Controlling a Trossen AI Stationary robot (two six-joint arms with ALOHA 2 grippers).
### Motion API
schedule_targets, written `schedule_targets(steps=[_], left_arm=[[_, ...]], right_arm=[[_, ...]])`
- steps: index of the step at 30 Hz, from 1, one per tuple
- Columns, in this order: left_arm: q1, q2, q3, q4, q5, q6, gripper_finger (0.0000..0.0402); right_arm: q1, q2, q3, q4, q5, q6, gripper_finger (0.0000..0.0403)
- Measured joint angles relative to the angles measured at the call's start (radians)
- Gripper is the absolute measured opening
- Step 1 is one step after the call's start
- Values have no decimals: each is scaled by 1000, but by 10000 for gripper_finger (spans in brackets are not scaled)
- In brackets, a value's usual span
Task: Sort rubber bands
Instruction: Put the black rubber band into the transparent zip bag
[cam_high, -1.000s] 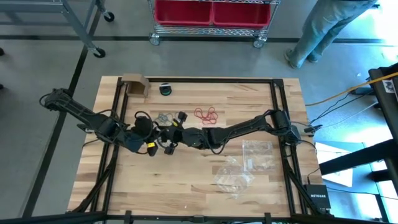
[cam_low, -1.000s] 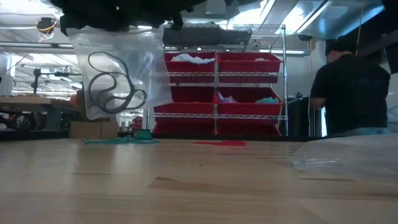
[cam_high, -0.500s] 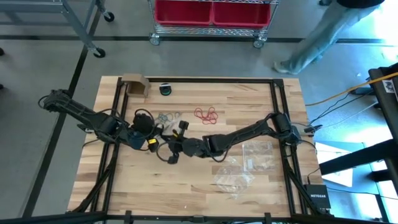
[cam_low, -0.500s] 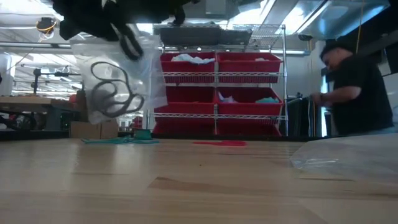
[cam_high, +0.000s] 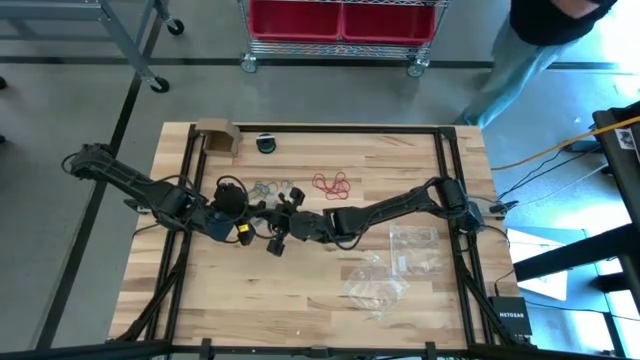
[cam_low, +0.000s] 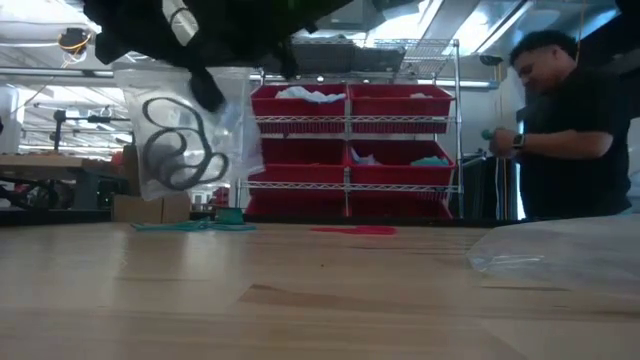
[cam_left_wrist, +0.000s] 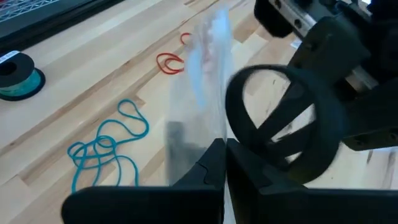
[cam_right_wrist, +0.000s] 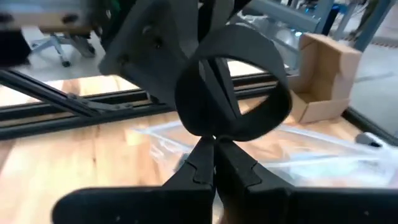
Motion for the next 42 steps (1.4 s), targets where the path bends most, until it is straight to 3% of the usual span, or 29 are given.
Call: schedule_targets(steps=[6,12,32,42], left_arm=[[-1,1,-29,6,4,-23,0],[-1,2,-30,40,3,7,0],[1,8,-30,57,-47,30,0],[-1,142,-29,48,-51,12,0]], right_arm=[[7,-3,67,-50,4,-8,5],[-28,-1,63,-165,9,-6,5],[-31,0,44,-292,-70,23,5],[-25,51,44,-415,-105,126,5]])
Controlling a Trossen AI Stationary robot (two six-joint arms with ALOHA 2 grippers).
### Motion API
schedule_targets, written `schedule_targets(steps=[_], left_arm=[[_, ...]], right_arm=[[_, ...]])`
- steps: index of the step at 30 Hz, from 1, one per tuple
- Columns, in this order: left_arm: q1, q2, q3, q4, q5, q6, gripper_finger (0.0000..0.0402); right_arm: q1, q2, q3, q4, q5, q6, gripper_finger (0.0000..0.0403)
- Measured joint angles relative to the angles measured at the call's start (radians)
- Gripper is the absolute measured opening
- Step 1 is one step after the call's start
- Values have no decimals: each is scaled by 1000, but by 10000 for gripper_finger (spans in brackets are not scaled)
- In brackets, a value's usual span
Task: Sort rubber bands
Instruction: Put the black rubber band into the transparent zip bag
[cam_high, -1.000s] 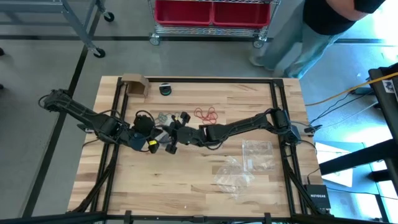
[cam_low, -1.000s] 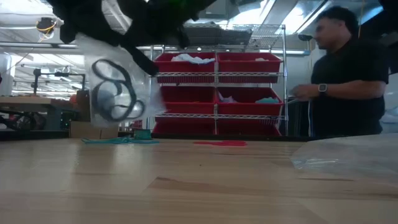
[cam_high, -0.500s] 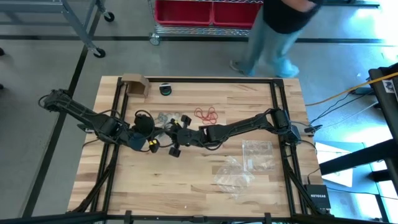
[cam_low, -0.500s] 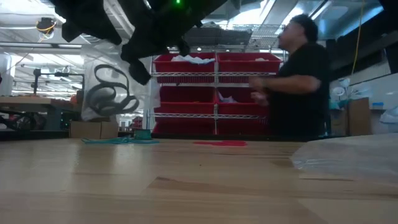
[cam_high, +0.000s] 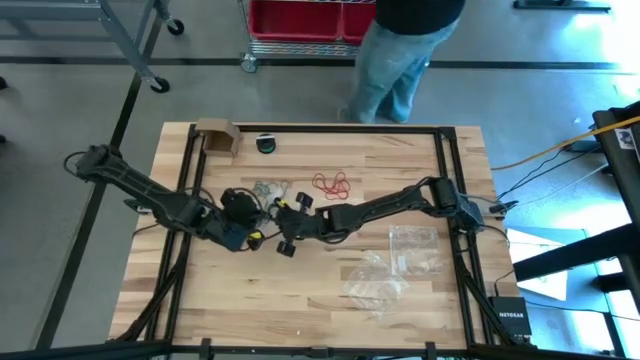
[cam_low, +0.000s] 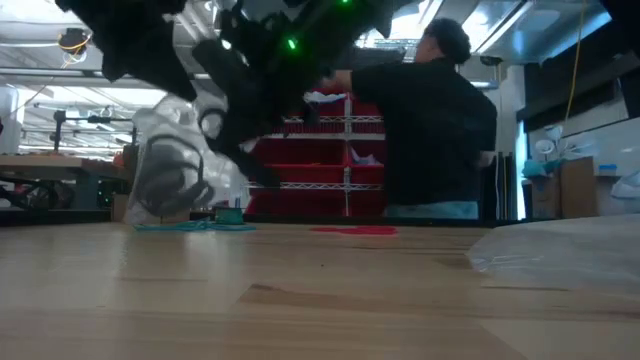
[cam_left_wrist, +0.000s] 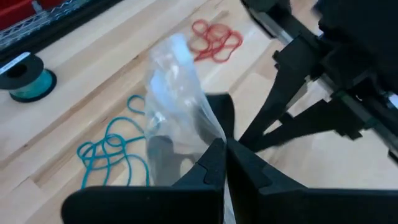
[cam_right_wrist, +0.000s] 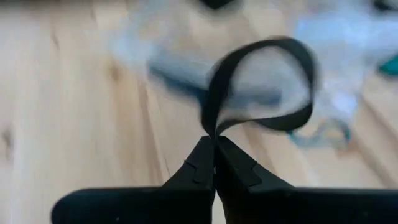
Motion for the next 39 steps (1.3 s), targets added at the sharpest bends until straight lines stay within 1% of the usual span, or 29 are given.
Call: schedule_targets(steps=[2,7,10,13,17,19,25,29,31,34,35,37,39], left_arm=[[-1,41,0,-2,0,-8,0],[-22,155,0,11,-1,-39,0],[-35,227,0,25,-1,-63,0],[-54,273,0,81,0,-59,0],[-71,273,1,125,1,-36,0],[-77,257,1,125,2,-30,0],[-81,231,1,128,35,-11,0],[-83,231,1,129,42,-11,0],[-84,231,1,130,44,-11,0],[-85,231,0,127,55,-12,0],[-85,231,0,126,56,-12,0],[-84,231,-1,127,61,-15,0],[-85,231,-2,125,62,-20,0]], right_arm=[[12,13,-1,-30,8,19,5],[66,14,0,-145,71,51,5],[97,14,0,-177,71,63,5],[130,14,0,-159,95,75,5],[158,14,0,-83,156,43,5],[164,14,-4,-37,190,-5,5],[148,22,-97,243,262,-248,5],[136,22,-132,324,292,-406,5],[131,22,-133,350,271,-507,5],[131,27,-134,369,204,-651,5],[129,34,-134,381,202,-687,5],[124,47,-134,393,205,-732,5],[116,64,-133,409,197,-737,5]])
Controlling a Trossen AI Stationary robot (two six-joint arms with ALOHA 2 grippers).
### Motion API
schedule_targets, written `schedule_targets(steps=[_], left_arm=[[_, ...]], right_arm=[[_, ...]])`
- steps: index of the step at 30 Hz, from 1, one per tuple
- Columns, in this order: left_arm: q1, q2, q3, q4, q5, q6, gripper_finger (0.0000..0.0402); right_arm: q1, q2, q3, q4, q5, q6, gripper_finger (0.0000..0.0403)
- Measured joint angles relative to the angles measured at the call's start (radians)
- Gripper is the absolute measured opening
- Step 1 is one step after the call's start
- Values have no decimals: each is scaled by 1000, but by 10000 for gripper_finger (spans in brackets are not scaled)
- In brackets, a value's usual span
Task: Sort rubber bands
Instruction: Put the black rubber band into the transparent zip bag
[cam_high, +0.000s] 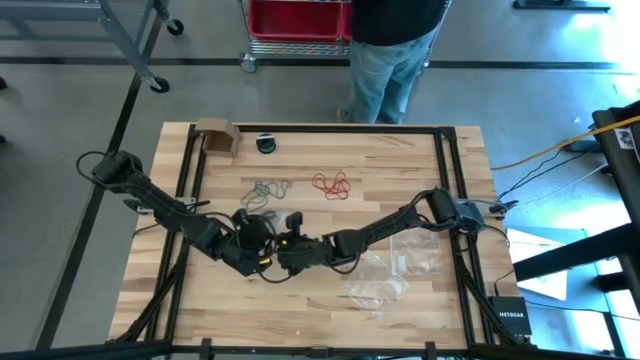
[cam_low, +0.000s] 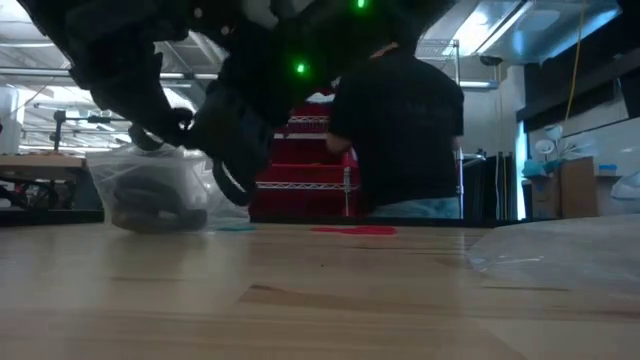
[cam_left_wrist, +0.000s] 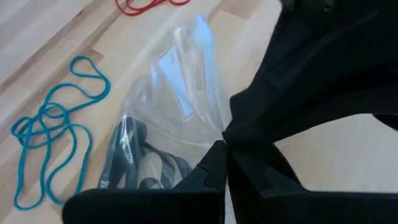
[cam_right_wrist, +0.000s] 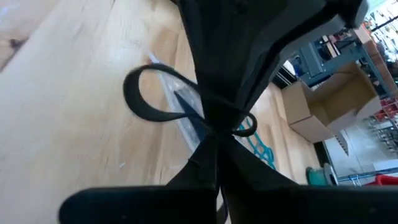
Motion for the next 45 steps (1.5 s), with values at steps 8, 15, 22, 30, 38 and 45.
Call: schedule_targets(steps=[8,15,22,30,38,45], left_arm=[[0,-2,4,42,-7,-1,0],[3,-2,4,34,-5,9,0],[3,-2,4,-17,-18,-26,0],[3,-2,3,-124,-28,-93,0],[3,-2,3,-116,-30,-94,0],[-1,-2,3,-116,-29,-113,0]], right_arm=[[-13,33,-1,17,-52,4,5],[-16,32,-1,-56,-51,76,5],[-15,32,-1,-154,-101,176,5],[-15,32,-1,-179,-126,194,5],[-8,17,-1,-175,-92,191,5],[-10,-36,-1,-206,-116,223,5]])
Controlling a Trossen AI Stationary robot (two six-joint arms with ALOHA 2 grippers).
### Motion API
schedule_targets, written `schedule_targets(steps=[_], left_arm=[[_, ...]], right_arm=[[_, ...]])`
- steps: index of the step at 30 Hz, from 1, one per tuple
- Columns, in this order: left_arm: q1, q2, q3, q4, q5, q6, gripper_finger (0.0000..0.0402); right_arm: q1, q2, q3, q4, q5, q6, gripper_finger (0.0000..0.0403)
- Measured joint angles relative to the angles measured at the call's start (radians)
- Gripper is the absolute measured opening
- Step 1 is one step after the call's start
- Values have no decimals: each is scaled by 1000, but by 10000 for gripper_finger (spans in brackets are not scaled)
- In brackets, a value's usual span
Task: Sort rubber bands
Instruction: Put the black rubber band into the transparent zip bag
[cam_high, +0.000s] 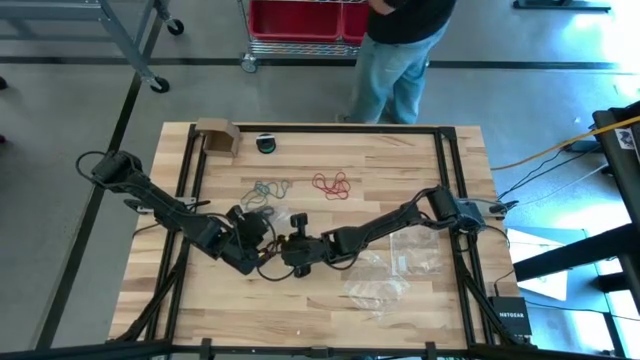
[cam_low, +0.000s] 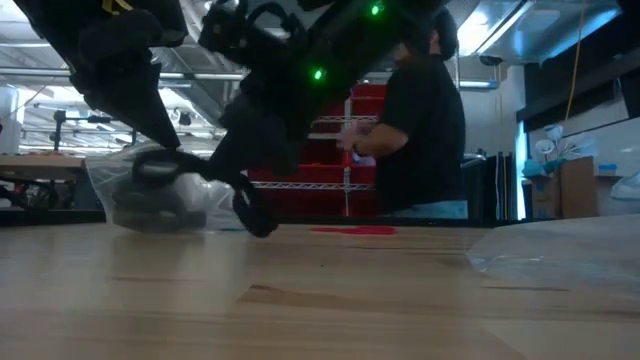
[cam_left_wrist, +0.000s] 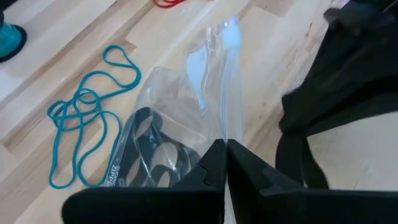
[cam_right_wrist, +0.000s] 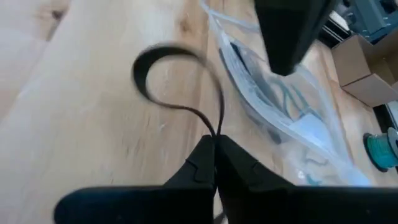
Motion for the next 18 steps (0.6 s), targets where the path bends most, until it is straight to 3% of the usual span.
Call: schedule_targets(steps=[8,14,18], left_arm=[[-21,0,0,2,18,16,0],[-30,1,-1,3,18,16,0],[-32,1,-1,4,18,16,0]], right_arm=[[-22,-79,-58,-140,-129,142,5],[-28,-147,-269,41,-198,272,5],[-28,-155,-336,140,-223,330,5]])
